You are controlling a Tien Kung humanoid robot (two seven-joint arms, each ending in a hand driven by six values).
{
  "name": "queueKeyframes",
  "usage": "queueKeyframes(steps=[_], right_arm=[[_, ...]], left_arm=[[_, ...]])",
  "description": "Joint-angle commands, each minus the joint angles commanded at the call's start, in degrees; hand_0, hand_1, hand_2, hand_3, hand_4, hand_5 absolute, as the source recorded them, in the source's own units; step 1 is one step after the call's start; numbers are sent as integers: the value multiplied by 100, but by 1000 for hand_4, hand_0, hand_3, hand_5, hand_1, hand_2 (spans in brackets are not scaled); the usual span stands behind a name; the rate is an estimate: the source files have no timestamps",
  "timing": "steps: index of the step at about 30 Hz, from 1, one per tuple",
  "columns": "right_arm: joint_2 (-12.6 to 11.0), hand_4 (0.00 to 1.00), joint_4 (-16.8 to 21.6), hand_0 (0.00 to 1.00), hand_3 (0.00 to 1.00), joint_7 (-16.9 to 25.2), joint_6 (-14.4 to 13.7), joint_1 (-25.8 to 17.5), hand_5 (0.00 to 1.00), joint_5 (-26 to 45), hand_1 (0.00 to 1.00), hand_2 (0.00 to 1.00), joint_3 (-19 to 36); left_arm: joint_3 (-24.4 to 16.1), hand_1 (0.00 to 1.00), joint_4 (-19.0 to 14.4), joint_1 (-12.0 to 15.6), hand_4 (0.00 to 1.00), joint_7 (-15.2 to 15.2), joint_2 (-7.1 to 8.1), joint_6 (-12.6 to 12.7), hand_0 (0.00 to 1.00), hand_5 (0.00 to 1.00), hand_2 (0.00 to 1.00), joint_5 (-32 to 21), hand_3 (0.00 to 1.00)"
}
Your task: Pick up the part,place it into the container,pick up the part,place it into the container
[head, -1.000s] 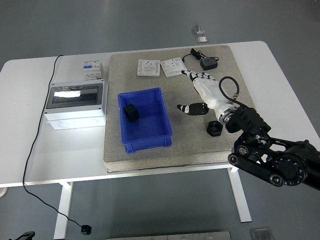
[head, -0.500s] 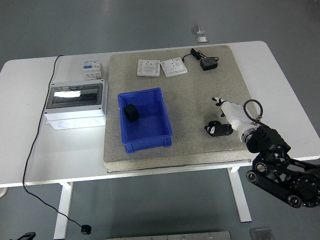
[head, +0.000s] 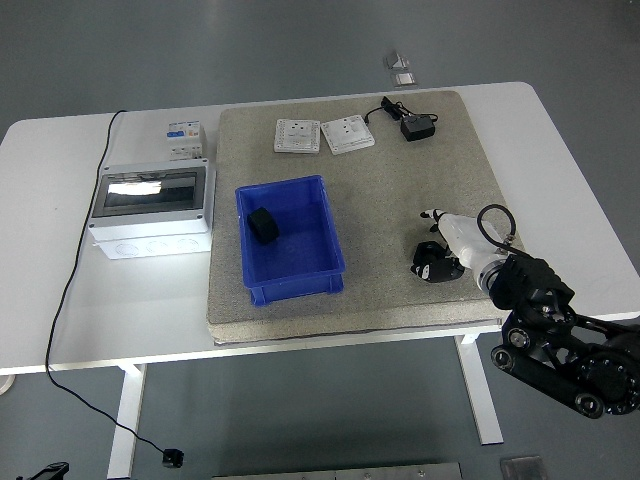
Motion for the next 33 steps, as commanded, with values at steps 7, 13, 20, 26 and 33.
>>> queueKeyframes(steps=[7, 13, 20, 26, 33], right_arm=[[-7, 178, 12, 567, 611, -24, 50, -6, 2, -127, 266, 578, -17], [-4, 203, -36, 565, 561, -8, 7, 5, 2, -161, 246, 535, -31], [-31, 189, -82, 564, 544, 232, -429, 186, 2, -264, 241, 519, 44], [3, 161, -78, 597, 546, 525, -858, 593, 2, -208, 260, 524, -38], [557, 135, -48, 624, 556, 1203, -1070, 1437, 2, 623, 256, 526, -796]], left_arm=[[-1, 713, -5, 1, 942, 8, 7, 3, 720, 998, 679, 4, 734], [-12, 713, -12, -7, 940, 32, 10, -4, 720, 998, 679, 29, 730], [-53, 713, -27, -24, 939, 86, 11, -24, 720, 998, 679, 122, 730], [-96, 713, -41, -31, 938, 130, 19, -50, 719, 998, 679, 208, 729], [-222, 713, -50, -62, 936, 130, 31, -100, 719, 998, 679, 437, 730]])
